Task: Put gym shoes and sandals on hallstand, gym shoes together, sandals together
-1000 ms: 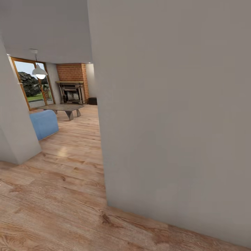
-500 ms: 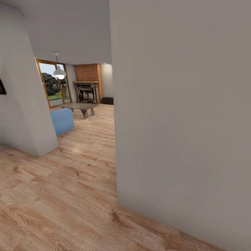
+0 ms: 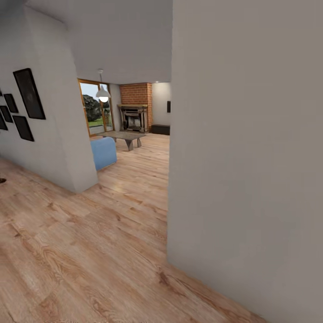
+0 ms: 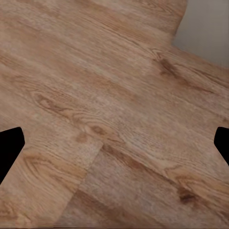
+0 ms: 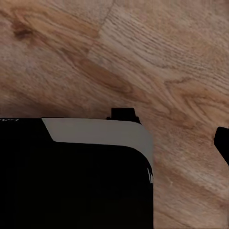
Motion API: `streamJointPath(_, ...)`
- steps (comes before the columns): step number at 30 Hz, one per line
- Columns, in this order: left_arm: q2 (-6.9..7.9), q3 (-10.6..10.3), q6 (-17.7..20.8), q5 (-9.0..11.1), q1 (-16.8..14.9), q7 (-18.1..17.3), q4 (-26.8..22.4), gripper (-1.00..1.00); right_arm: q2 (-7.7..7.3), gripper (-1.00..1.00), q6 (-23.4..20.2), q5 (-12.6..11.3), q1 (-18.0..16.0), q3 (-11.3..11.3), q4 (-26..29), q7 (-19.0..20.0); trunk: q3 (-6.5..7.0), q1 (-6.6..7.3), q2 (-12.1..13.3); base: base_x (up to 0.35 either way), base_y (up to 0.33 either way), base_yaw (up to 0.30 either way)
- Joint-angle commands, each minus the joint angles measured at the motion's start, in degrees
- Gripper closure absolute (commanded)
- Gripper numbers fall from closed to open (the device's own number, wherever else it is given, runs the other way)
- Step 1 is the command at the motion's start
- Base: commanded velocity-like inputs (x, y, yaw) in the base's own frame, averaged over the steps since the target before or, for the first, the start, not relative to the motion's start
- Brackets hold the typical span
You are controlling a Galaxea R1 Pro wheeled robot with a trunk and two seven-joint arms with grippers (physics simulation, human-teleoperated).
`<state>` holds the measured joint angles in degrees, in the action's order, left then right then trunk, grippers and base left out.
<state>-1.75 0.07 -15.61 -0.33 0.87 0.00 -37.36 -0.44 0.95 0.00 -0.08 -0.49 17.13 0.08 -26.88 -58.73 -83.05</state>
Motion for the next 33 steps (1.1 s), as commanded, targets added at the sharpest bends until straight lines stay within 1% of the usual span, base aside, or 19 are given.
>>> streamJointPath(1,-0.01,0.0,-0.1,0.0,0.0,0.0,0.0,-1.00,0.00,-1.00,0.1,0.0,0.0,0.0,0.0,0.0,-0.04,0.00,0.0,0.000,0.000,0.295)
streamJointPath(33,-0.01,0.0,-0.1,0.0,0.0,0.0,0.0,-1.00,0.07,-1.00,0.1,0.0,0.0,0.0,-0.1,0.0,-0.04,0.00,0.0,0.000,0.000,0.295)
